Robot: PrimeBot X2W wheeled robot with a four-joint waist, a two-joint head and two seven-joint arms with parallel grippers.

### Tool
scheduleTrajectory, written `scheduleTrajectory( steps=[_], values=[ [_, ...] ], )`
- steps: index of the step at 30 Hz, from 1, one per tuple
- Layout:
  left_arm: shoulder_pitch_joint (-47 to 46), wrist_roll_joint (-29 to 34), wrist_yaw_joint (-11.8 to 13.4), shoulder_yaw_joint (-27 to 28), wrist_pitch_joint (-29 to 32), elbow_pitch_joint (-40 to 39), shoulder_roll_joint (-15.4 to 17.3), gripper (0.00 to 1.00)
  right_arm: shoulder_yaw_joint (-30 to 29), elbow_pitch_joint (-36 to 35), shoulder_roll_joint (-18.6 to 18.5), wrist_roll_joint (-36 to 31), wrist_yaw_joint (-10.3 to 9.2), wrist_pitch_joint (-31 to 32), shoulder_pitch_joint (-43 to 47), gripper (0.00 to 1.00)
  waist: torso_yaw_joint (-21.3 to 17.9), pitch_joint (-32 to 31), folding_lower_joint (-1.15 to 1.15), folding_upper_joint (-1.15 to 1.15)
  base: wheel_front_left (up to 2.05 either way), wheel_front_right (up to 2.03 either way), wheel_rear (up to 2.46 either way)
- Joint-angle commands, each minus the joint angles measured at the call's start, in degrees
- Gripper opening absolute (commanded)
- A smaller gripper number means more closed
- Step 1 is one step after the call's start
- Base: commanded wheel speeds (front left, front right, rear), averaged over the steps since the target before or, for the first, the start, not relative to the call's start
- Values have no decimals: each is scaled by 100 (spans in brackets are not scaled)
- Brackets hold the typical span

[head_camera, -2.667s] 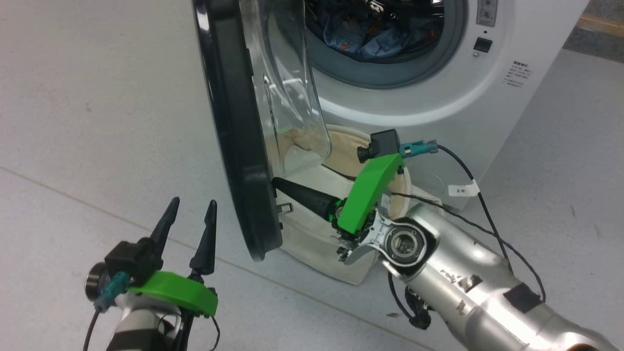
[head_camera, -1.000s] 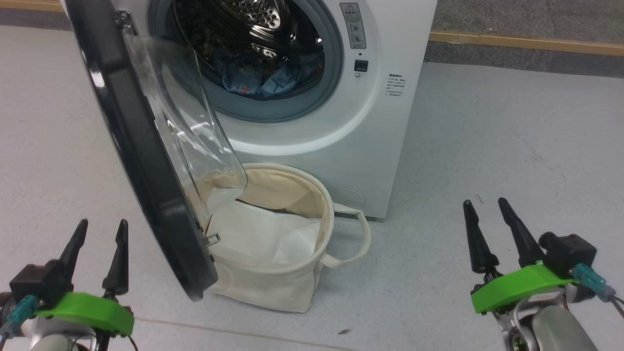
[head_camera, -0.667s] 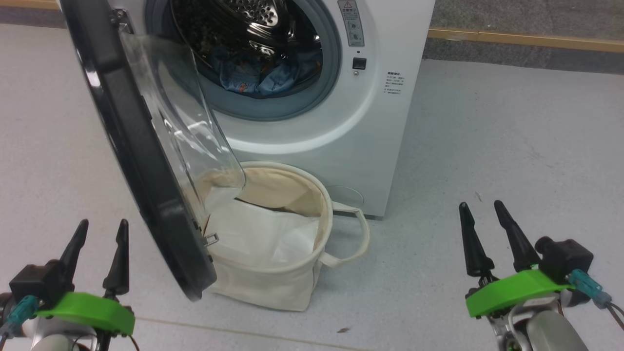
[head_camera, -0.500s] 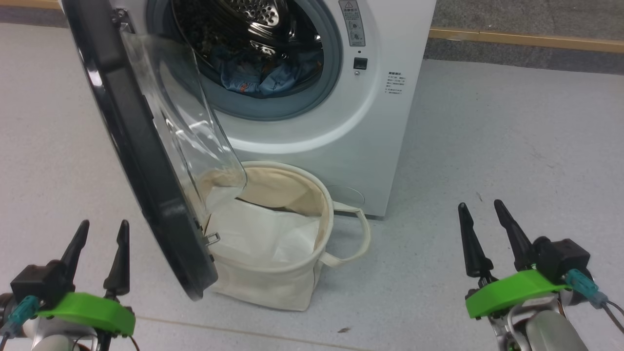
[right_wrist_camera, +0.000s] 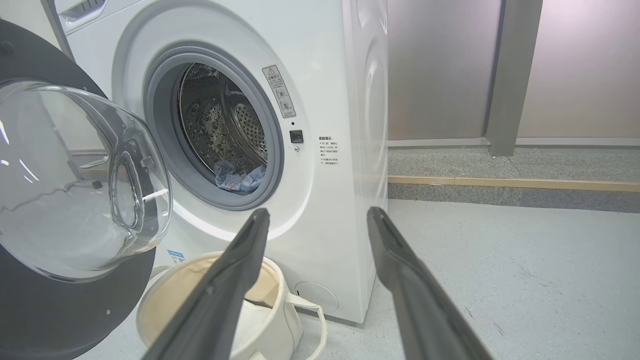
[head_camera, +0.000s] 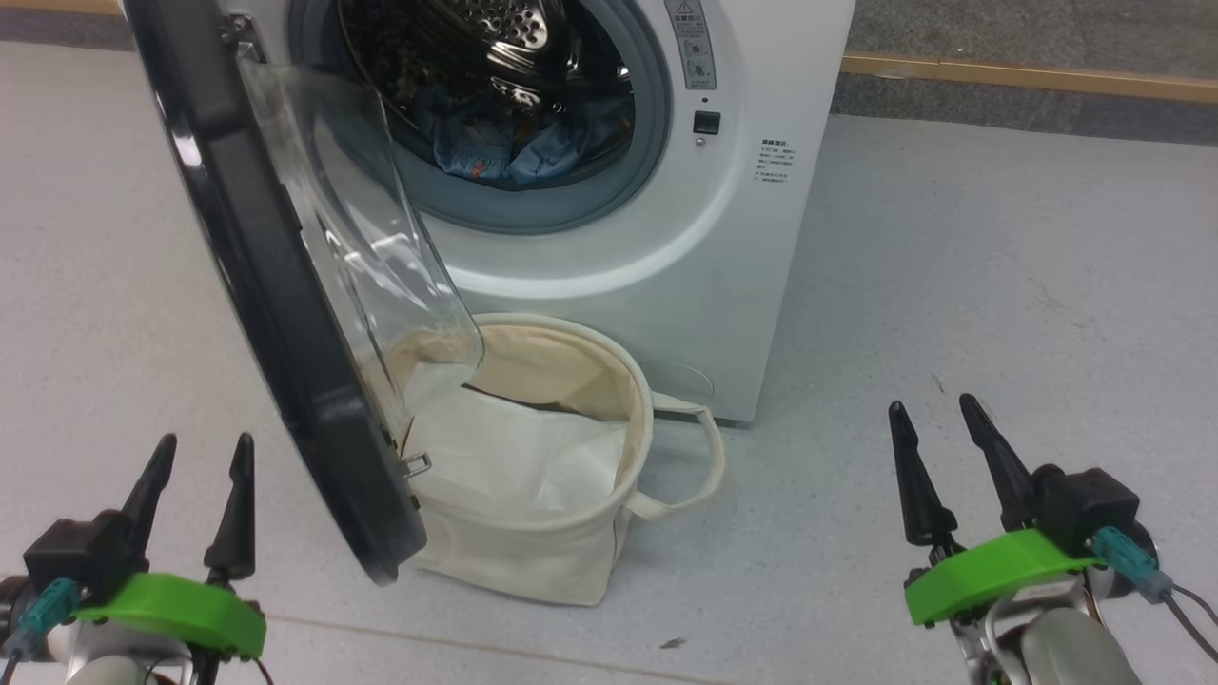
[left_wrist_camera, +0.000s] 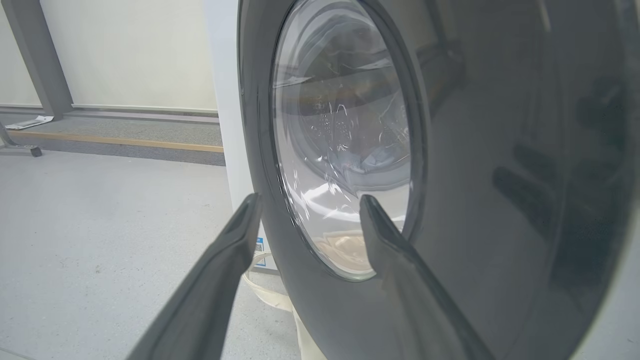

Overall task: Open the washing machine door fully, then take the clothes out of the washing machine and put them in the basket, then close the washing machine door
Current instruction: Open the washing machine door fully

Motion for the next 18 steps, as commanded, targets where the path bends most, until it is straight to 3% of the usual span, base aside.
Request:
scheduleTrajectory(
  steps=[1, 11, 12, 13, 14, 18],
  values=[
    [-294, -49, 11, 188, -61, -169, 209, 100, 94, -162, 19, -23, 6, -70, -192, 100, 4, 2, 0, 0, 0, 0, 0],
    [-287, -202, -18, 130, -66, -125, 192, 100, 24, -41, 6, -14, 6, -70, -228, 100, 30, -30, 0, 0, 0, 0, 0],
    [-284, -236, -23, 129, -66, -120, 191, 71, 20, -30, 8, -8, 6, -70, -233, 100, 32, -33, 0, 0, 0, 0, 0],
    [-280, -276, -26, 135, -66, -111, 186, 8, 19, -16, 7, -5, 6, -70, -236, 100, 36, -40, 0, 0, 0, 0, 0],
    [-278, -311, -29, 142, -66, -103, 186, 0, 17, -1, 2, -2, 6, -70, -238, 100, 42, -47, 0, 0, 0, 0, 0],
    [-294, -531, 8, 321, -67, -191, 160, 0, -9, 25, -9, 22, 6, -70, -244, 100, 70, -77, 0, 0, 0, 0, 0]
  ],
)
